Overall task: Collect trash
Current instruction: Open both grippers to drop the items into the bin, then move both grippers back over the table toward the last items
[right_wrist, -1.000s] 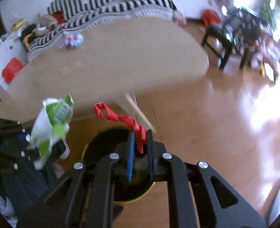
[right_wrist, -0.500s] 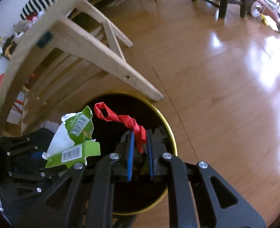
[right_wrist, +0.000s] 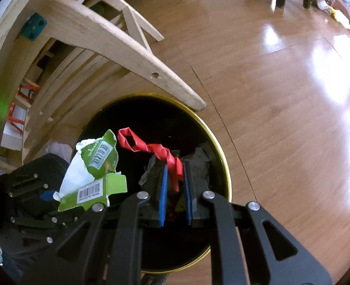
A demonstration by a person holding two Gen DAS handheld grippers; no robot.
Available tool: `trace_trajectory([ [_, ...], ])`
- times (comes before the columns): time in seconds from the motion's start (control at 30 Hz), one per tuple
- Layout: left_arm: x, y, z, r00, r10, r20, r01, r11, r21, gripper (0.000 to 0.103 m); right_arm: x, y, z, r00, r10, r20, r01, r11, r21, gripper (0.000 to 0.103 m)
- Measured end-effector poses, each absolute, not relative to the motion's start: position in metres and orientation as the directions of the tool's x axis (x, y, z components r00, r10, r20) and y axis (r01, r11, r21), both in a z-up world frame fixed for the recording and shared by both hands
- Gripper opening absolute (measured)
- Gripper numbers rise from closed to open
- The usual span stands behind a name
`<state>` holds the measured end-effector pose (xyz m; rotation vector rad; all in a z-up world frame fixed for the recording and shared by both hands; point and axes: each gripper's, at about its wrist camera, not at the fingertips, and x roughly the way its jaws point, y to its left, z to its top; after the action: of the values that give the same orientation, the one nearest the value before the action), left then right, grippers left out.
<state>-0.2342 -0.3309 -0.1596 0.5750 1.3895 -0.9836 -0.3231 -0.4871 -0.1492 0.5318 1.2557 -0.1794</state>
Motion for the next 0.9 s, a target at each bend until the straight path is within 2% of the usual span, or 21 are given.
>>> trace_trajectory([
  [0.07, -0.237, -0.332, -0.158, -0.086, -0.241, -0.967, 0.843, 0.499, -0.199, 0.034, -0.324, -0.490, -0.149, 0.319, 0.161, -0.934, 0.420, 0.859, 0.291, 0.013],
  [0.1, -0.240, -0.333, -0.156, -0.061, -0.245, -0.968, 0.850, 0.495, -0.179, 0.040, -0.325, -0.490, -0.148, 0.323, 0.171, -0.931, 0.423, 0.854, 0.303, 0.014],
  [0.13, -0.242, -0.332, -0.154, -0.045, -0.251, -0.967, 0.855, 0.492, -0.167, 0.058, -0.325, -0.490, -0.149, 0.325, 0.180, -0.929, 0.428, 0.848, 0.314, 0.024],
  [0.17, -0.243, -0.332, -0.152, -0.030, -0.261, -0.965, 0.859, 0.488, -0.159, 0.071, -0.325, -0.491, -0.148, 0.320, 0.190, -0.928, 0.440, 0.838, 0.323, 0.039],
  [0.2, -0.246, -0.331, -0.147, 0.003, -0.281, -0.960, 0.862, 0.488, -0.140, 0.092, -0.327, -0.493, -0.146, 0.308, 0.187, -0.933, 0.465, 0.826, 0.319, 0.079],
  [0.23, -0.249, -0.330, -0.141, 0.041, -0.294, -0.955, 0.865, 0.489, -0.113, 0.096, -0.330, -0.495, -0.138, 0.334, 0.183, -0.925, 0.466, 0.821, 0.330, 0.097],
  [0.33, -0.259, -0.328, -0.126, 0.090, -0.308, -0.947, 0.880, 0.469, -0.069, 0.096, -0.335, -0.502, -0.111, 0.395, 0.134, -0.909, 0.462, 0.826, 0.323, 0.096],
  [0.43, -0.278, -0.326, -0.088, 0.204, -0.404, -0.892, 0.906, 0.423, 0.016, 0.096, -0.343, -0.511, -0.056, 0.542, 0.063, -0.838, 0.446, 0.824, 0.350, 0.096],
  [0.5, -0.286, -0.326, -0.057, 0.248, -0.474, -0.845, 0.911, 0.410, 0.038, 0.096, -0.342, -0.511, -0.020, 0.602, -0.043, -0.797, 0.434, 0.856, 0.281, 0.096],
  [0.6, -0.272, -0.316, -0.014, 0.282, -0.552, -0.785, 0.882, 0.471, -0.014, 0.096, -0.326, -0.503, 0.025, 0.662, -0.160, -0.732, 0.402, 0.900, 0.166, 0.096],
  [0.7, -0.226, -0.291, 0.014, 0.353, -0.544, -0.761, 0.799, 0.599, -0.058, 0.097, -0.291, -0.485, 0.039, 0.674, -0.132, -0.727, 0.303, 0.947, 0.108, 0.096],
  [0.9, -0.145, -0.231, 0.025, 0.446, -0.421, -0.790, 0.645, 0.763, -0.042, 0.097, -0.218, -0.435, 0.027, 0.632, -0.033, -0.774, 0.162, 0.983, 0.091, 0.096],
])
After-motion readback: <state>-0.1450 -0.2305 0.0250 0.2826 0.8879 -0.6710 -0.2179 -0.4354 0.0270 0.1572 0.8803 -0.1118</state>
